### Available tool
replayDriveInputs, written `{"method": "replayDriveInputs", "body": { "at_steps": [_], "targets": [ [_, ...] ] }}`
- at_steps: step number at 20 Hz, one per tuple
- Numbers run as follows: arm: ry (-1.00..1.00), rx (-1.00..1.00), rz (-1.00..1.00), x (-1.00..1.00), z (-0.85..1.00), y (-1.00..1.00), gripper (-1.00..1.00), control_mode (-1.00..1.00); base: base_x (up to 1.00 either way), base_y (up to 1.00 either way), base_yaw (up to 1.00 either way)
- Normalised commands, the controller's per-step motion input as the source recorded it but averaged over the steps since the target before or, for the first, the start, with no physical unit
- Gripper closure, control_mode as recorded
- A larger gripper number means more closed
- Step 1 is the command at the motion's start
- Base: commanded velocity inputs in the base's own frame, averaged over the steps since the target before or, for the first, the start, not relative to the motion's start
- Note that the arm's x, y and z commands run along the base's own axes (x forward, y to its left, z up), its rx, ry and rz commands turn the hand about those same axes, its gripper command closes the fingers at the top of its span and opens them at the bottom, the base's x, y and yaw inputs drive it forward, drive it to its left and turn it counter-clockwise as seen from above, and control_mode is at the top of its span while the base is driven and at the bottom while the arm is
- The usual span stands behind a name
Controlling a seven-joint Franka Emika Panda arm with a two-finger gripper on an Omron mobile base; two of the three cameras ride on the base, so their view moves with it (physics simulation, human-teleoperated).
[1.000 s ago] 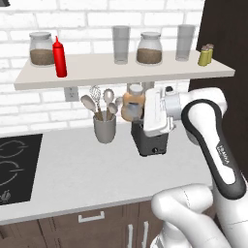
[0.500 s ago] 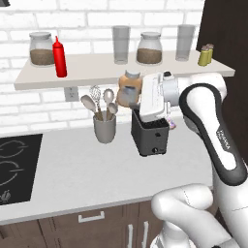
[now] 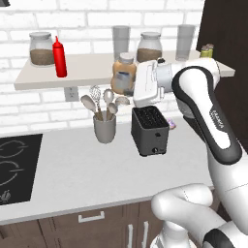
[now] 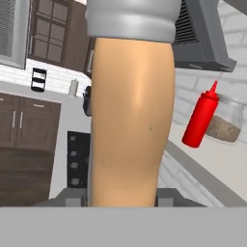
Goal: Put the shaker and condiment bottle from the counter next to their counterparts in the cabinet.
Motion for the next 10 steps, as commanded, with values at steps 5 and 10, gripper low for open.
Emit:
{"method": "replayDriveInputs", "body": {
  "at_steps": [5,10],
  "targets": [
    [0.01,0.00,0.00,0.31,0.04,0.17,1.00,-1.00,0.00,0.00,0.00],
    [0.02,0.00,-0.02,0.41,0.00,0.20,1.00,-1.00,0.00,0.00,0.00]
  ]
}}
